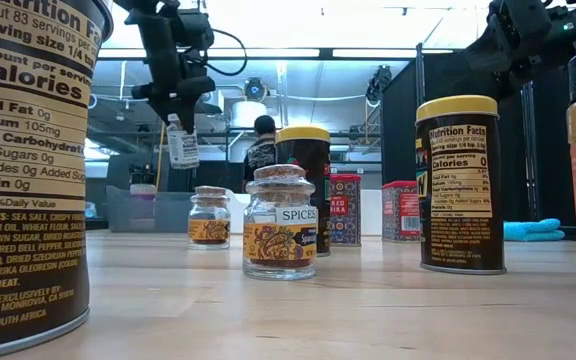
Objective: Sort spices by type
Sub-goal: Put the top white seasoning bottle into the black bin
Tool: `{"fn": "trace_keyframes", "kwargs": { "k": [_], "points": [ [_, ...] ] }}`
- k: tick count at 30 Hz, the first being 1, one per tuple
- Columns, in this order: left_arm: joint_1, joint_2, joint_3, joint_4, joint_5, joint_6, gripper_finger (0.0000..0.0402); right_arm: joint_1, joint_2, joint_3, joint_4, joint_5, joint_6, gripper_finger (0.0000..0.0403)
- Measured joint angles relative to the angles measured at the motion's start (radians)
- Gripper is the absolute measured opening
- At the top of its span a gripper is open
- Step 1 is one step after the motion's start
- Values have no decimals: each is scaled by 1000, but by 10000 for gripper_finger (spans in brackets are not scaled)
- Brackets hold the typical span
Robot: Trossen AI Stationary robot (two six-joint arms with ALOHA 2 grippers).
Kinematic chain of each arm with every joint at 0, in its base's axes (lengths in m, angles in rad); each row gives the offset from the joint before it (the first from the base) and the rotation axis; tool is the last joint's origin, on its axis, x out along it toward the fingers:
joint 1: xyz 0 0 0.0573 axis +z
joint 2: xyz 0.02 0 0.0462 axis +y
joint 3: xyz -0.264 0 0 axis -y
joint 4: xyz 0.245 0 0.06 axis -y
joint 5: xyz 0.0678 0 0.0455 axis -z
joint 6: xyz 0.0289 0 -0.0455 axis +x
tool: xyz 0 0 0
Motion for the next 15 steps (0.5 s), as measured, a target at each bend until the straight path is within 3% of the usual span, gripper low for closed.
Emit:
{"fn": "trace_keyframes", "kwargs": {
  "k": [15],
  "points": [
    [46, 122, 0, 34, 89, 305, 195, 0, 0, 0, 0, 0, 34, 320]
  ]
}}
